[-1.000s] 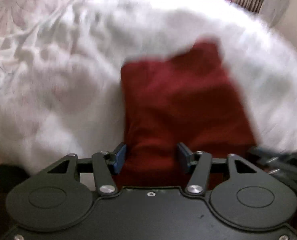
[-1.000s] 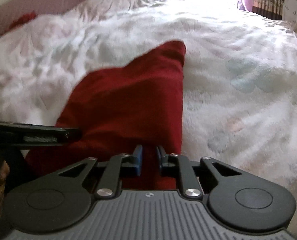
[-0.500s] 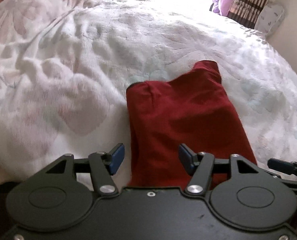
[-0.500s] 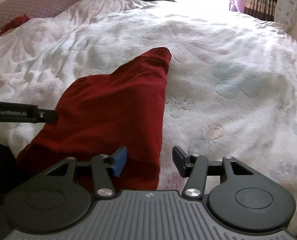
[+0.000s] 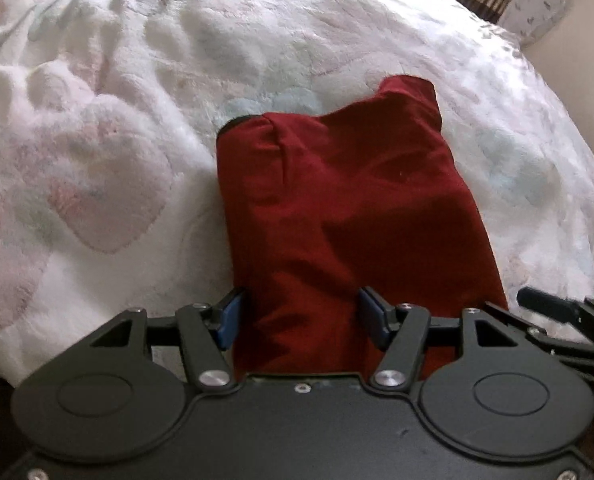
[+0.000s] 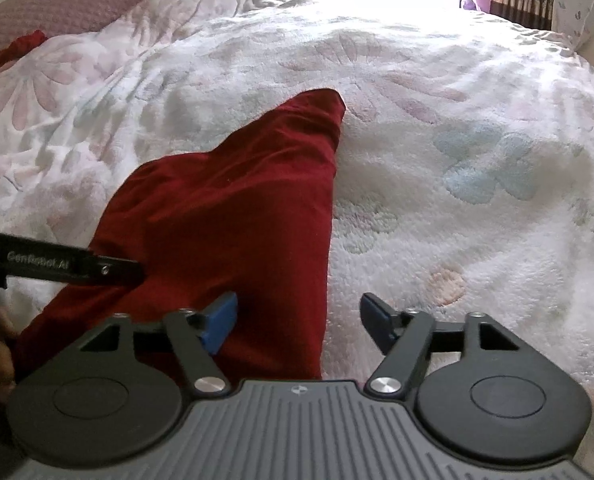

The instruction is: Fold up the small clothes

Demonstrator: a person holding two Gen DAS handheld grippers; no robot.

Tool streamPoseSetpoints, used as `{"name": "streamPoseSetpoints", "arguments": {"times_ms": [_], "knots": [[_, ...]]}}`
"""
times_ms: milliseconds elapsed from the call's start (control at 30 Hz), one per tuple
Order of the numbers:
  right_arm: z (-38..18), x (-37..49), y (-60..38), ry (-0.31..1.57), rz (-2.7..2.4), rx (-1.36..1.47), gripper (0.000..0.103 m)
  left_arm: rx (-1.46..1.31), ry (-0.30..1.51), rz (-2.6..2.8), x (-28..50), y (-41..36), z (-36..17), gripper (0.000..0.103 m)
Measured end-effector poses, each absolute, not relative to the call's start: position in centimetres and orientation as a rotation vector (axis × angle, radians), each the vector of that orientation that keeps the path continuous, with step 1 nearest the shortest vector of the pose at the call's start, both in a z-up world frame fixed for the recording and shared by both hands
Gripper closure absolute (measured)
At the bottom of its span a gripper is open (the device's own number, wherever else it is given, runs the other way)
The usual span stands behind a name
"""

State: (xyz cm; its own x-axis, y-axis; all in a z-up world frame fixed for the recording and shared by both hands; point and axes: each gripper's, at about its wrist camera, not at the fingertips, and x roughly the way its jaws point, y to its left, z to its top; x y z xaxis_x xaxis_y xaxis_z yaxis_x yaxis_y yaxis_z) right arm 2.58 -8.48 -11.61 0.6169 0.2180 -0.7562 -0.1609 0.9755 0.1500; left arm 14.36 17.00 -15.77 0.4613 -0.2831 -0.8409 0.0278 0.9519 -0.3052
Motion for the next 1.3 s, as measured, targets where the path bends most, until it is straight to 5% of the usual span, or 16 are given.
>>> {"name": "streamPoseSetpoints", "arguments": {"times_ms": [667,733,767,867,933,1000,1300], "knots": [[-16.4,8.6,-9.5,0.99,0.338,0.321,0.0,-0.355,1.028,-0.269,18.0,16.9,-20.6,0.018],[-16.3,8.7,-9.1,0.968,0.34,0.31,0.009,-0.332,1.012,-0.28,18.0,16.7,-20.6,0.018],[-16.1,8.6,-9.0,0.957,0.343,0.311,0.026,-0.312,1.004,-0.283,17.8,16.6,-20.6,0.018],[-15.3,8.4,-8.9,0.943,0.343,0.306,0.05,-0.272,0.967,-0.285,17.1,15.9,-19.9,0.027],[-14.6,8.2,-9.1,0.933,0.35,0.321,0.06,-0.277,0.944,-0.281,16.7,15.7,-19.4,0.043],[-14.0,8.2,-9.3,0.926,0.354,0.337,0.064,-0.3,0.922,-0.275,16.1,16.2,-18.4,0.078],[-8.1,7.2,-12.4,0.801,0.383,0.309,0.069,-0.409,0.811,-0.344,15.6,15.0,-12.1,0.089]]}}
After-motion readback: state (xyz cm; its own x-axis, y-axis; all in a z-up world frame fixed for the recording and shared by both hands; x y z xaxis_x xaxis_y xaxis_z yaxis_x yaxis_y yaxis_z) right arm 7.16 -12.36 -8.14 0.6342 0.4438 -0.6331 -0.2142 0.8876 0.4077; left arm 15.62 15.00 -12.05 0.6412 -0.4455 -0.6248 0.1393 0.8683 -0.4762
